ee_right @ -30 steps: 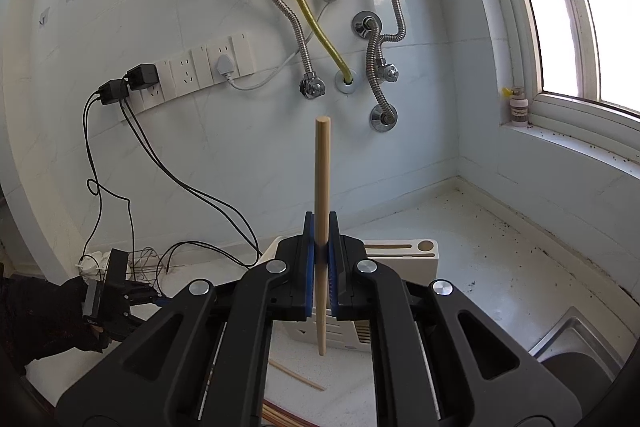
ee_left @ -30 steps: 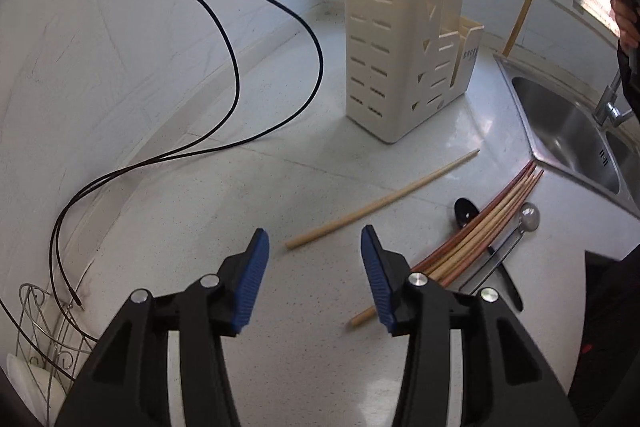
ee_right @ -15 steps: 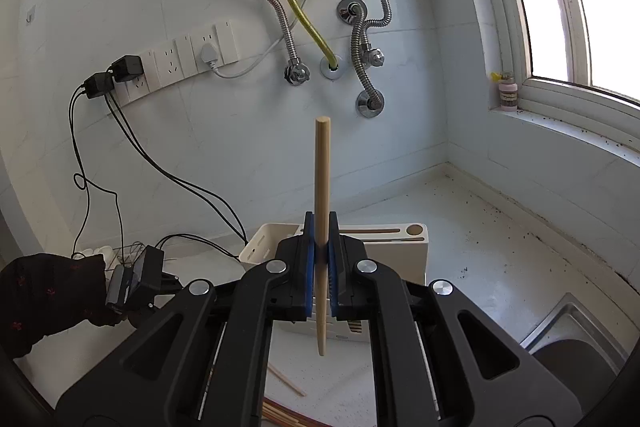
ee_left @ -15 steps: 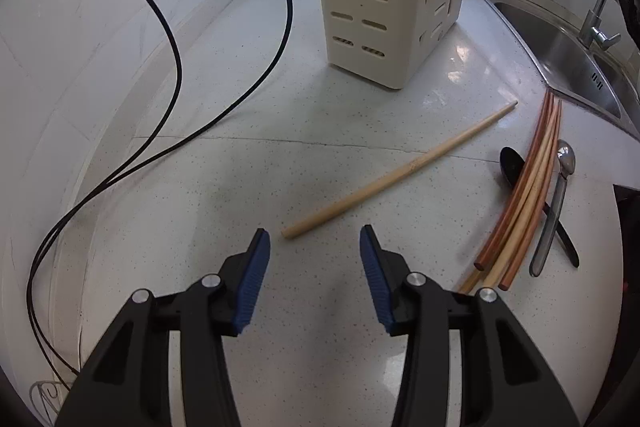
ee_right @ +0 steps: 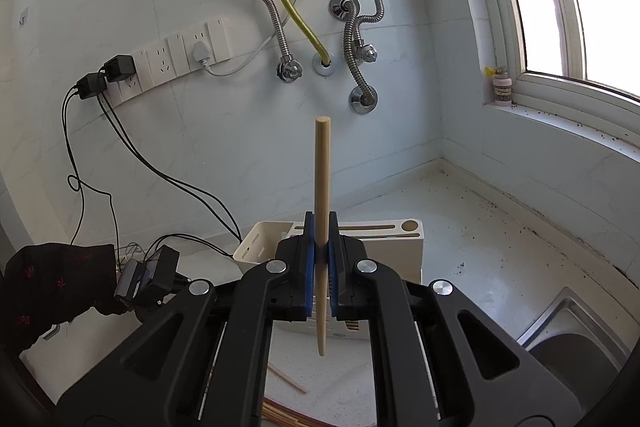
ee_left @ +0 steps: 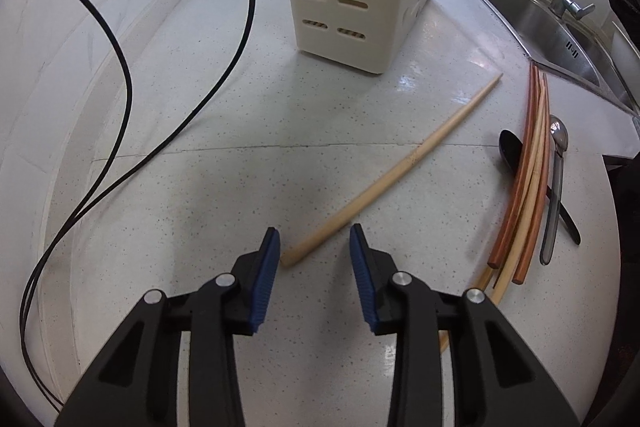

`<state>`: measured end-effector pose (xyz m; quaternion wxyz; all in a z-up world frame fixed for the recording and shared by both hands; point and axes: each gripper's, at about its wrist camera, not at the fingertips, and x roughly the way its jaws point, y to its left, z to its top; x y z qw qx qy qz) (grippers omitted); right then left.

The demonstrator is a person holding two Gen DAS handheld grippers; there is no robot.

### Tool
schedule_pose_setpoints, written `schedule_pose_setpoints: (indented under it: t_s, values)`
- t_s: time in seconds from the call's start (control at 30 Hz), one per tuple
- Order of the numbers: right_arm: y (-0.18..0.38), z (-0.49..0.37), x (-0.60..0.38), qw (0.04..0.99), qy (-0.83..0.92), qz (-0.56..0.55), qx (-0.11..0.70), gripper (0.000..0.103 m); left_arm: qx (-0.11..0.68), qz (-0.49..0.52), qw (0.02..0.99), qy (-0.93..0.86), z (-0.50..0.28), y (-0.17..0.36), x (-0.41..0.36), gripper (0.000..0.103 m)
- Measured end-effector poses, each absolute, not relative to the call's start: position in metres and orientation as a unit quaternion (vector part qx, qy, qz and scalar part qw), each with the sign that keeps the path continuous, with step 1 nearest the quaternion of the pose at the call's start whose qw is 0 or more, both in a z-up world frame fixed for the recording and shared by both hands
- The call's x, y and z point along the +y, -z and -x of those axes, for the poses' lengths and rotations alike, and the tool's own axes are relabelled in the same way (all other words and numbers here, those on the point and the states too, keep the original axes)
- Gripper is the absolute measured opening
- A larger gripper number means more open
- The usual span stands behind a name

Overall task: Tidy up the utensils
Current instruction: 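Open the left tool and lower it over the light chopstick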

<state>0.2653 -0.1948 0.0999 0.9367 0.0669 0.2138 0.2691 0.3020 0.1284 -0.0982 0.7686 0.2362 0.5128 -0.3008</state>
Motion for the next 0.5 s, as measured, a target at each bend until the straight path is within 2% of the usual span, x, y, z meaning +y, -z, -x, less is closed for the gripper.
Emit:
schedule_pose_setpoints:
  t_s: [0.37, 0.5]
  values:
    - [-0.100, -0.265, -0.192, 0.935, -0.277, -0.067, 0.213, 0.005, 0.521, -0.248, 0.745, 0.335, -0.284, 0.098, 0.130, 0.020]
    - [-0.101, -0.265, -0.190, 0.934, -0.280, -0.071, 0.213, 0.005, 0.513, -0.245, 0.752, 0.333, -0.278, 0.097, 0.131, 0.013]
